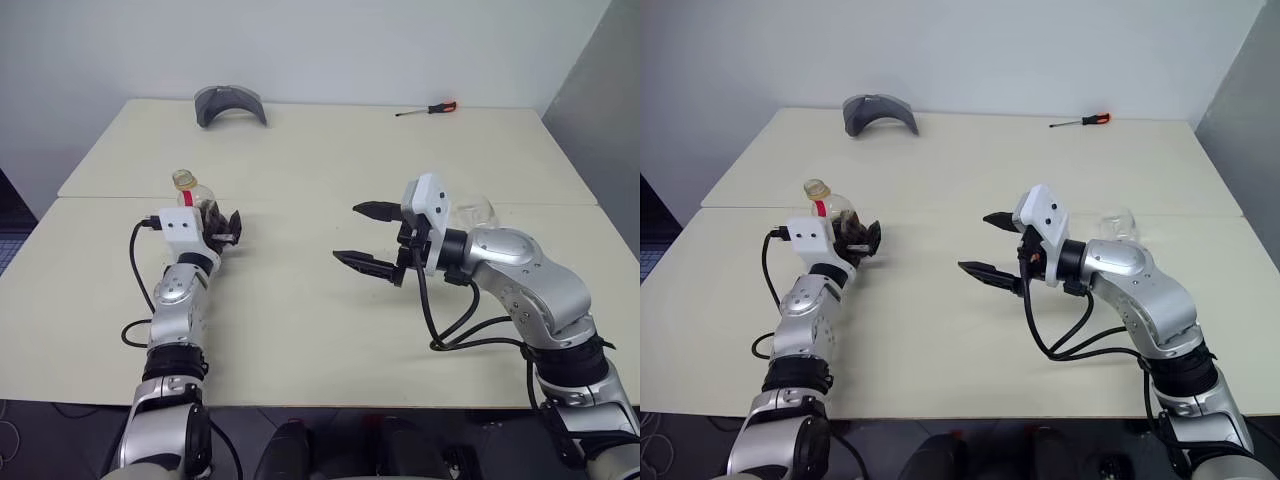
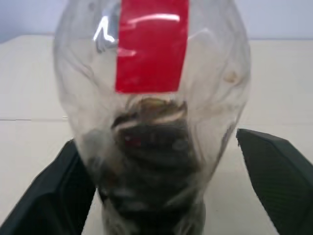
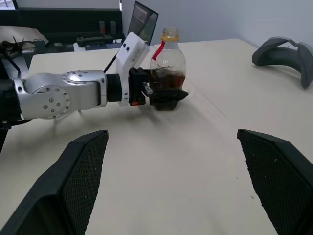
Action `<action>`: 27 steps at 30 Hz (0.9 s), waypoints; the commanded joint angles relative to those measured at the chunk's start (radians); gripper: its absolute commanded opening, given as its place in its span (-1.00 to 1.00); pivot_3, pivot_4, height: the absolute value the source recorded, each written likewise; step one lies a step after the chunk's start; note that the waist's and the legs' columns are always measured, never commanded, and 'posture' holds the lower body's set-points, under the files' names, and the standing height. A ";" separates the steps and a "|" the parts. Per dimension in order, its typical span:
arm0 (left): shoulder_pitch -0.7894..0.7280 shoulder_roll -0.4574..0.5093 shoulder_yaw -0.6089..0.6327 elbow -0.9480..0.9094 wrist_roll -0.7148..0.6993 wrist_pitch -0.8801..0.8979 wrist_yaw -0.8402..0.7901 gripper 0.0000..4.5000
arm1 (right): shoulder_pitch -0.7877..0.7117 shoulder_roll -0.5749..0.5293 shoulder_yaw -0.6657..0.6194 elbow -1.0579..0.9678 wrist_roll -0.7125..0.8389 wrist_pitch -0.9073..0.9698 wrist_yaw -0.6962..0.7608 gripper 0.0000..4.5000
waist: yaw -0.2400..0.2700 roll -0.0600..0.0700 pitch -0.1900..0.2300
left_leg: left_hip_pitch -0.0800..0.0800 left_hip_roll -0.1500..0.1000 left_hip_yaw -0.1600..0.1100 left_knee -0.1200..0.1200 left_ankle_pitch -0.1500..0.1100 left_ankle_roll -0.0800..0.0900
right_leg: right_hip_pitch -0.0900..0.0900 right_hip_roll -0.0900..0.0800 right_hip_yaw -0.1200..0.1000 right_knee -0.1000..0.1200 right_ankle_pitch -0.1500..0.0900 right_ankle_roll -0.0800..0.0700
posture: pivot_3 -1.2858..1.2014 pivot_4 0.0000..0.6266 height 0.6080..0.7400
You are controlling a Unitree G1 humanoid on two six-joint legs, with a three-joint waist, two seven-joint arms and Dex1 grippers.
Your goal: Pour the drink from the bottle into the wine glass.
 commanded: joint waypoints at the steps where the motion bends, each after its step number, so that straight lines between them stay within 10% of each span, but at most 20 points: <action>1: 0.086 0.004 0.013 -0.198 -0.023 0.086 0.019 0.99 | 0.010 -0.012 -0.040 -0.051 0.010 -0.012 0.001 1.00 | 0.000 0.000 0.000 | 0.000 0.000 0.000 0.000 0.000 0.000 | 0.000 0.000 0.000 0.000 0.000 0.000 | 0.03 -0.52 1.00; 13: 0.458 0.200 -0.159 -0.953 -0.201 0.504 -0.285 0.99 | 0.103 -0.276 -0.233 -0.124 0.049 0.207 -0.039 1.00 | 0.010 0.001 0.001 | 0.001 0.000 -0.001 -0.001 -0.002 0.004 | 0.002 0.000 0.000 0.000 0.000 0.000 | 0.03 -0.52 1.00; 27: 0.138 0.303 -0.390 -0.771 -0.246 0.395 -0.779 0.99 | -0.110 -0.452 -0.220 0.447 -0.110 0.430 -0.111 1.00 | -0.003 0.004 0.003 | 0.001 0.000 0.004 -0.002 -0.002 0.005 | 0.001 0.001 0.003 -0.002 0.000 -0.001 | 0.03 -0.52 1.00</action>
